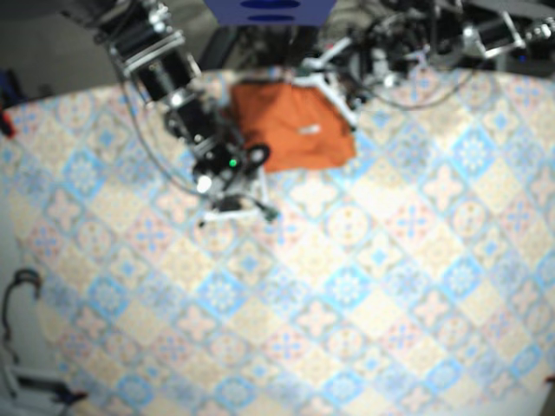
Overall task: Fold the T-shirt properly
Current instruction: 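Grip the folded shirt's edges with both grippers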
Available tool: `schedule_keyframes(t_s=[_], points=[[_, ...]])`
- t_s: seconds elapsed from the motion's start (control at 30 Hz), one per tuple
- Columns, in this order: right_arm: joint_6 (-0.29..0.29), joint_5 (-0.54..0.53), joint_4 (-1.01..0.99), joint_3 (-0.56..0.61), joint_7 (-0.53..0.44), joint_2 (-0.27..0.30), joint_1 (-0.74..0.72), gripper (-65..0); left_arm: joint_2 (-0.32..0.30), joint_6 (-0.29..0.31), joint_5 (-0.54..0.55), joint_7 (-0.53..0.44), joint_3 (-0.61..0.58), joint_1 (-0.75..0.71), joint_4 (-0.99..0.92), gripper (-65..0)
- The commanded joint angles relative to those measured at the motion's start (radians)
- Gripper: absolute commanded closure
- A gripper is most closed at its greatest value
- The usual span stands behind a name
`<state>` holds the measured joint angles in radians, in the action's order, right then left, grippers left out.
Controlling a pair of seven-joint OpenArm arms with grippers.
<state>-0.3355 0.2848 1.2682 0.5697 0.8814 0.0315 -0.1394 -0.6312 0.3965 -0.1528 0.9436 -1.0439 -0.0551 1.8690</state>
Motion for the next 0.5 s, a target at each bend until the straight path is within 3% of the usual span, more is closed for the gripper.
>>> schedule_keyframes(t_s=[0.0,0.47], points=[[-0.018,-0.017,0.015,0.003,0.009,-0.003,-0.002,-15.7,-0.006,-0.006,-0.001,-0.002,0.009,0.013,0.013,0.0],[-0.021,-0.017,0.043,0.006,0.101,0.025,0.040,-15.4,0.023,-0.006,0.002,-0.010,0.020,0.059,-0.082,0.0]])
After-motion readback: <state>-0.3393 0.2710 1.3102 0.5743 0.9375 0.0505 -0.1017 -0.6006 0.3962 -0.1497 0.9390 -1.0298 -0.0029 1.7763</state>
